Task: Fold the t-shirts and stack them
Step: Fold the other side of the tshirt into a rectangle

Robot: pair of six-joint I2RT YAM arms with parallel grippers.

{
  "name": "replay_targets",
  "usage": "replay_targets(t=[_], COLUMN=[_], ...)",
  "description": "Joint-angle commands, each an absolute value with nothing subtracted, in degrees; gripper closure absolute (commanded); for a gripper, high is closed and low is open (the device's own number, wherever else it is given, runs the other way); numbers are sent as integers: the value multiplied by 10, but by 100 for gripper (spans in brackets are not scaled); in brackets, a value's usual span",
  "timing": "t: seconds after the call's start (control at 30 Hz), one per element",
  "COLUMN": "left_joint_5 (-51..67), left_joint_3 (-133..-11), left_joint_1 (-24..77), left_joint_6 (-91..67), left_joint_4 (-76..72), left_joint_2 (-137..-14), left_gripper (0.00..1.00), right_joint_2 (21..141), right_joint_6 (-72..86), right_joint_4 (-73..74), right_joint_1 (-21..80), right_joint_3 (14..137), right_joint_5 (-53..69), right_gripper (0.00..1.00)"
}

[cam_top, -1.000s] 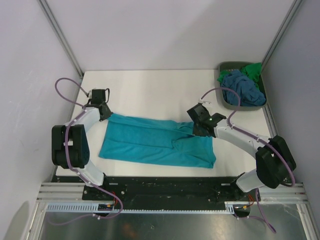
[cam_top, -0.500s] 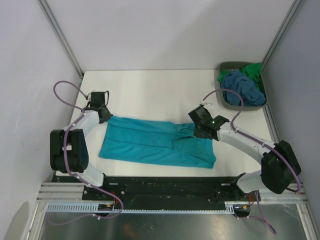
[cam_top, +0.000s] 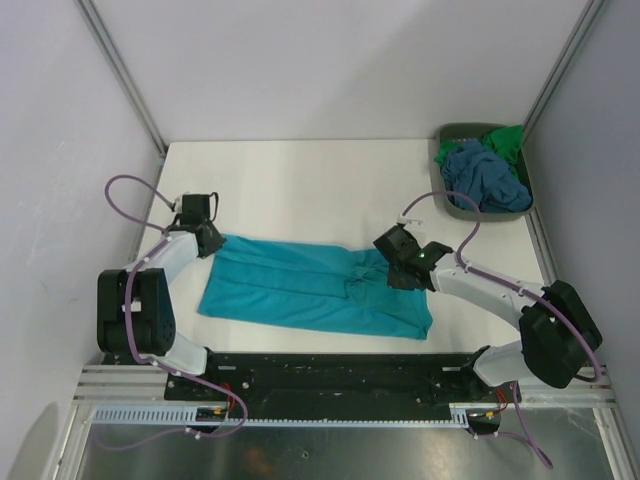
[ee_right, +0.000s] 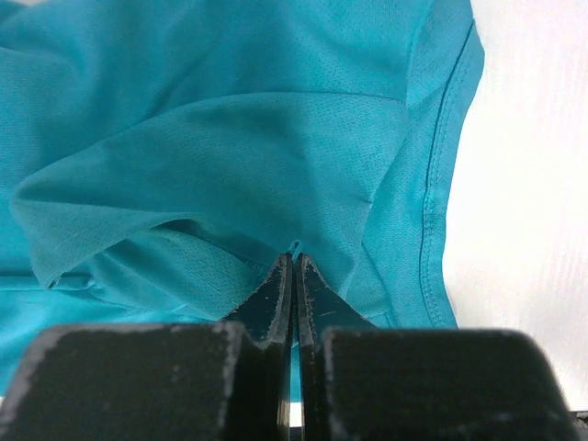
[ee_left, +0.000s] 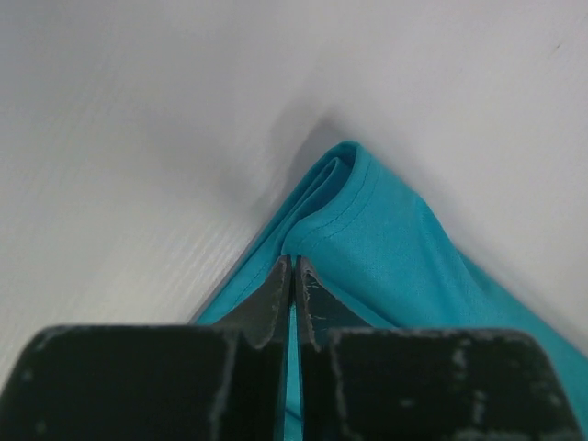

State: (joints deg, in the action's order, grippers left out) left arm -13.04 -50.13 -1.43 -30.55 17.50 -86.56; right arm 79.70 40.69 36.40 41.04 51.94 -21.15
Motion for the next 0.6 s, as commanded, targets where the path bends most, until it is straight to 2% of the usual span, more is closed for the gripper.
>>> replay_targets(t=[0.0,0.03,0.13,0.23,0.4,0.57], left_joint_5=[-123,-121,-123,-127,-107,-99], left_joint_3=[-484,-483,-486,-492,-495,-480], left_joint_1=[-21,-21,-23,-27,-23,-15], left_joint_6=[-336,-338,-338,-333,-331,-340], left_joint_4=[164,164,164,165,165,168], left_joint_2=[-853,-853,-842,-816,-790,-797], left_gripper=[84,78,57,45,48,57], right_joint_2=[810,810,797,763,729,807], right_joint_6=[426,423,410,394,360,341], right_joint_4=[345,341,332,332,297,284], right_joint_1=[413,414,417,418,418,428], right_joint_3=[497,496,495,499,512,552], right_joint_5=[-211,-206,-198,-200,-190,-182], right_gripper=[100,97,80,67,54,52])
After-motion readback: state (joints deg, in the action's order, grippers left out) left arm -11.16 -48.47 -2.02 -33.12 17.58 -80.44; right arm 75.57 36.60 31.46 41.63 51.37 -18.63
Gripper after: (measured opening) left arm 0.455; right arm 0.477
